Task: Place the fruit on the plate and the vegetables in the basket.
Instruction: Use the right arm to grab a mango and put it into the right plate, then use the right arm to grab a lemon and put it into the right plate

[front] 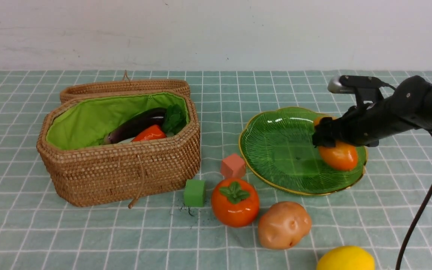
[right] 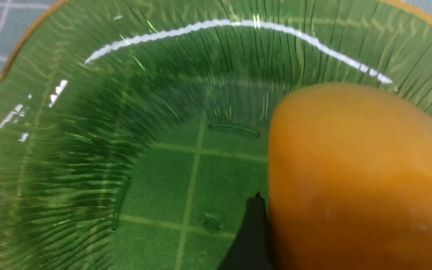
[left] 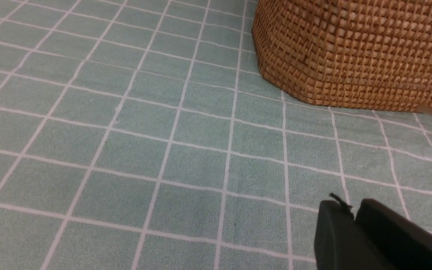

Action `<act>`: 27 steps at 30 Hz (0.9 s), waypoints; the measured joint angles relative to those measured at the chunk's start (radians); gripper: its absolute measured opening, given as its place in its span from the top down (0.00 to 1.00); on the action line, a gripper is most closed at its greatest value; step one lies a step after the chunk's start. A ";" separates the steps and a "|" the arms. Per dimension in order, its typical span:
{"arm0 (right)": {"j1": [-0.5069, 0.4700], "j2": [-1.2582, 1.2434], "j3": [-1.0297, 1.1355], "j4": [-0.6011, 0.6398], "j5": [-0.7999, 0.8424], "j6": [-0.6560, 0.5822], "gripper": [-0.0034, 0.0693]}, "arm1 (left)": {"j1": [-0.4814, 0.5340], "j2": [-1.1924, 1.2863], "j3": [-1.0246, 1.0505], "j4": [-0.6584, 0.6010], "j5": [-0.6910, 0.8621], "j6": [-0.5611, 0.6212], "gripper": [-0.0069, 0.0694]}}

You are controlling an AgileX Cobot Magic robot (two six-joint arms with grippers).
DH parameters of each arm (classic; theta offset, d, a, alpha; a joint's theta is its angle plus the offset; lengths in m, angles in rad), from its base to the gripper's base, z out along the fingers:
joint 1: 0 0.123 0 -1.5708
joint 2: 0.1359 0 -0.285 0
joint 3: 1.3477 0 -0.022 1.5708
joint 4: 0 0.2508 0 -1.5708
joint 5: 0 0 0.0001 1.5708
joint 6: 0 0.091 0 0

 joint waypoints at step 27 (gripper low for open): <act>0.000 -0.616 0.345 -0.292 0.409 0.261 0.11 | 0.000 0.000 0.000 0.000 0.000 0.000 0.78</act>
